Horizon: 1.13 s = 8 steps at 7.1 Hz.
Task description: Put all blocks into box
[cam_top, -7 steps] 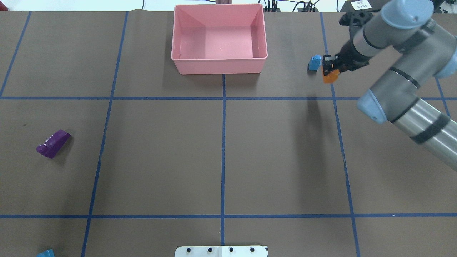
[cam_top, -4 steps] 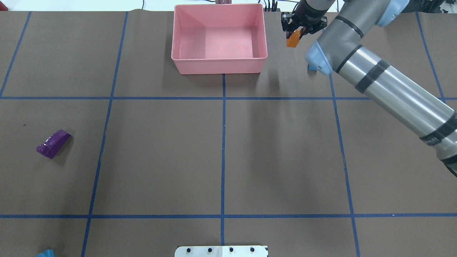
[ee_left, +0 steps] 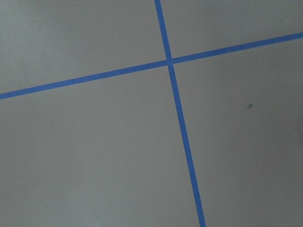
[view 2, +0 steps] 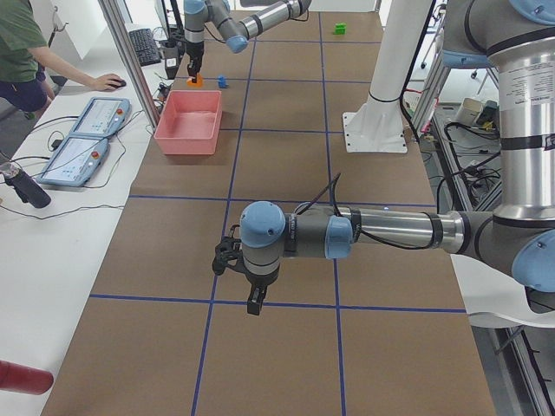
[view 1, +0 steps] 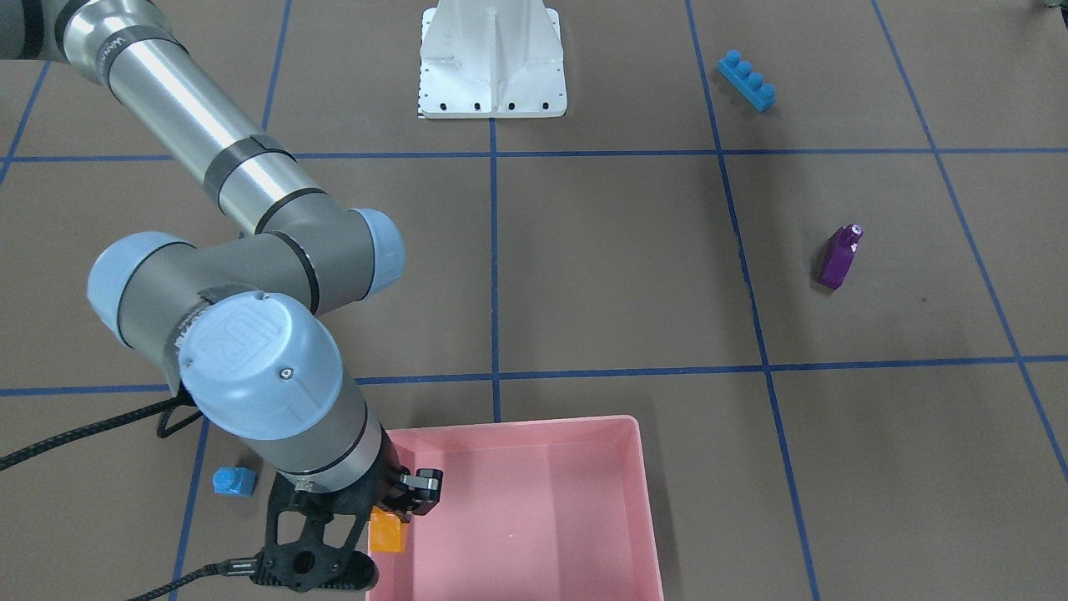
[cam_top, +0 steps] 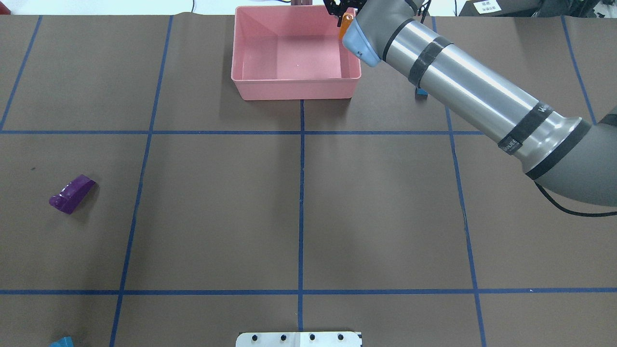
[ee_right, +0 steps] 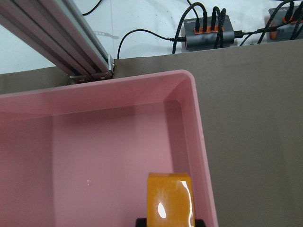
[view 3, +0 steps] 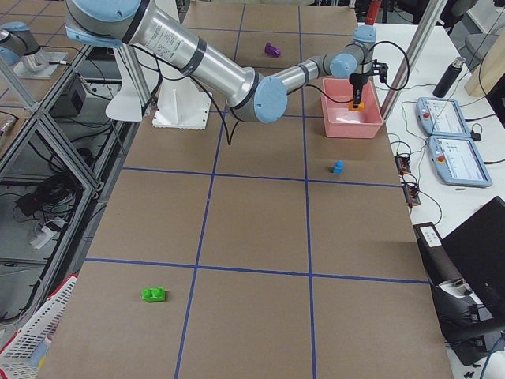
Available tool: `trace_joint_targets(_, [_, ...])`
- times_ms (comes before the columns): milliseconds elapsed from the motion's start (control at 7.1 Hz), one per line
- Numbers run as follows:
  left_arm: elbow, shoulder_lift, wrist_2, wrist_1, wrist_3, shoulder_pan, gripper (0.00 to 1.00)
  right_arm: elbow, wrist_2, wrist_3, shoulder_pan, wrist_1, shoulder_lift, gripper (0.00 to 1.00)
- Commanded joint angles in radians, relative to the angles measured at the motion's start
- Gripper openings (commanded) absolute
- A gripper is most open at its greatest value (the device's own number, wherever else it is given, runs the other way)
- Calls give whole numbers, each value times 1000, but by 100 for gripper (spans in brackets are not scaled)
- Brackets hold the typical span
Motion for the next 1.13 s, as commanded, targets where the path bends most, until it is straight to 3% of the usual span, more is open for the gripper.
trace_joint_targets(0, [-2,0,0,-1,-1,2,100,-36,-48,2,-43,3,24,0])
trace_joint_targets(141, [-7,0,0,-2,-1,0,100,-36,-48,2,-46,2,24,0])
trace_joint_targets(282, [-7,-1,0,-2,-1,2,100,-36,-65,2,-51,3,23,99])
trace_joint_targets(846, [-14,-14,-2,-4,-3,2,100,-22,-68,26,-33,0,26,99])
trace_joint_targets(987, [-22,-33,-2,-37,-6,3,100,16,-9,25,-1,-15,18,100])
